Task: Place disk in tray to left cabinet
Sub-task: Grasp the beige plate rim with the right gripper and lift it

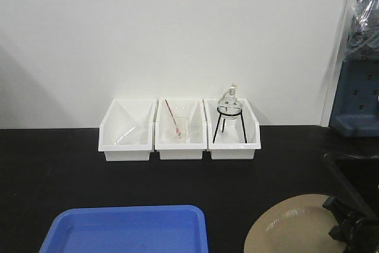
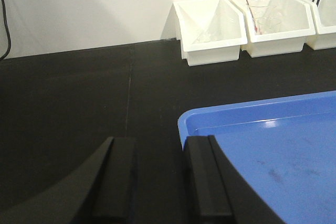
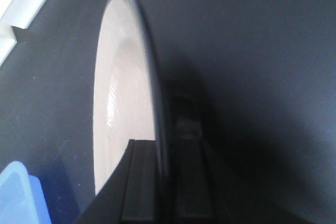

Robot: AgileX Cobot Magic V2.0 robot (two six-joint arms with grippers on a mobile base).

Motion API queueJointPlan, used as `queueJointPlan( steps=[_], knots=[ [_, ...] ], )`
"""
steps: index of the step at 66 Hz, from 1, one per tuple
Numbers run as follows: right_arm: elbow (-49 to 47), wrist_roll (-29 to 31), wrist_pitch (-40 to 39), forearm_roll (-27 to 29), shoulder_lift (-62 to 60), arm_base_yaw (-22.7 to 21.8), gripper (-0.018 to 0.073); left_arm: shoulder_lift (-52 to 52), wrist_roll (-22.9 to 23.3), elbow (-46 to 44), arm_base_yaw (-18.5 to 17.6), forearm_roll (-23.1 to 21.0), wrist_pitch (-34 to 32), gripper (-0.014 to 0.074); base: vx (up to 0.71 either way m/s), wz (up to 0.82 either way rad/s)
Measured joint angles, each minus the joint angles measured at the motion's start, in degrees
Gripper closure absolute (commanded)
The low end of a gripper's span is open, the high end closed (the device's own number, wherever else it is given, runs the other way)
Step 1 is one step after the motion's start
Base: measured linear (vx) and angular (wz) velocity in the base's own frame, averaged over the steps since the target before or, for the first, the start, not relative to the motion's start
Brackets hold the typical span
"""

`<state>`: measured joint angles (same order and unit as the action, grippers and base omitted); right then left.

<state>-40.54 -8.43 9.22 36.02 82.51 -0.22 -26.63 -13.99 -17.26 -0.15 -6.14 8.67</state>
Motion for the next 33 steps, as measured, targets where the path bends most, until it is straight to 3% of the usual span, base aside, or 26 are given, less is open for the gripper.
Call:
queueJointPlan(
  steps=[13,19,26,33],
  knots=[
    [0.2,0.23,-0.47,0.39,-3.17,0.0,0.0564,0.0,0.0,0.0,0.0,0.0,0.0,0.023,0.0,0.0],
    [-4.83,0.23,-0.6,3.11,-3.49,0.95,0.0564,0.0,0.0,0.0,0.0,0.0,0.0,0.023,0.0,0.0],
    [-9.69,0.23,-1.58,3.41,-2.62,5.2,0.0564,0.0,0.0,0.0,0.0,0.0,0.0,0.023,0.0,0.0],
    [-15.23,0.23,-3.13,4.03,0.22,12.65,0.0564,0.0,0.0,0.0,0.0,0.0,0.0,0.023,0.0,0.0]
  ],
)
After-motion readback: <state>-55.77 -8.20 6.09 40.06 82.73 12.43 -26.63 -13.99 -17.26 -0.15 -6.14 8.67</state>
